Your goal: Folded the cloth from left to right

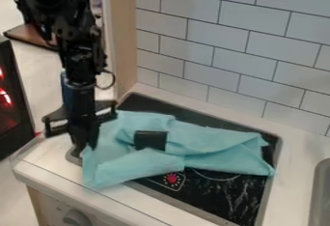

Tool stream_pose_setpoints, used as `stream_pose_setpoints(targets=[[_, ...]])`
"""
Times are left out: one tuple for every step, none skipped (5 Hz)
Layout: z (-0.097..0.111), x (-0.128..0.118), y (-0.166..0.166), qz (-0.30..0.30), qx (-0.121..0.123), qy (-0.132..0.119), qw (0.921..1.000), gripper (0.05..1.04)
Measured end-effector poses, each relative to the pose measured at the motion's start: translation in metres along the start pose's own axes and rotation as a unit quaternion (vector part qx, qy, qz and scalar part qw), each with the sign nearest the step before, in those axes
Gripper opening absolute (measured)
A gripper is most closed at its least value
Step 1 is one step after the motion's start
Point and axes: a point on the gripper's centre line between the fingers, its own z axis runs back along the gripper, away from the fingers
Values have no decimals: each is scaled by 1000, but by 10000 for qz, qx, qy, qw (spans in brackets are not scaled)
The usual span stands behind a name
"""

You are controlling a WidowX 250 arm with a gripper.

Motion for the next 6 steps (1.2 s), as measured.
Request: stream_pose_setpoints(targets=[[18,-3,-10,-76,-175,-10,9998,64],[47,-10,-29,-176,-396,-99,9990,64],[73,-35,-56,-507,-761,-42,9958,64],[87,-62,-82,-882,-1041,121,9906,64],[99,-87,-113,-1292,-1289,158,9831,64],[81,-102,-139,-1550,-1202,273,9802,64]])
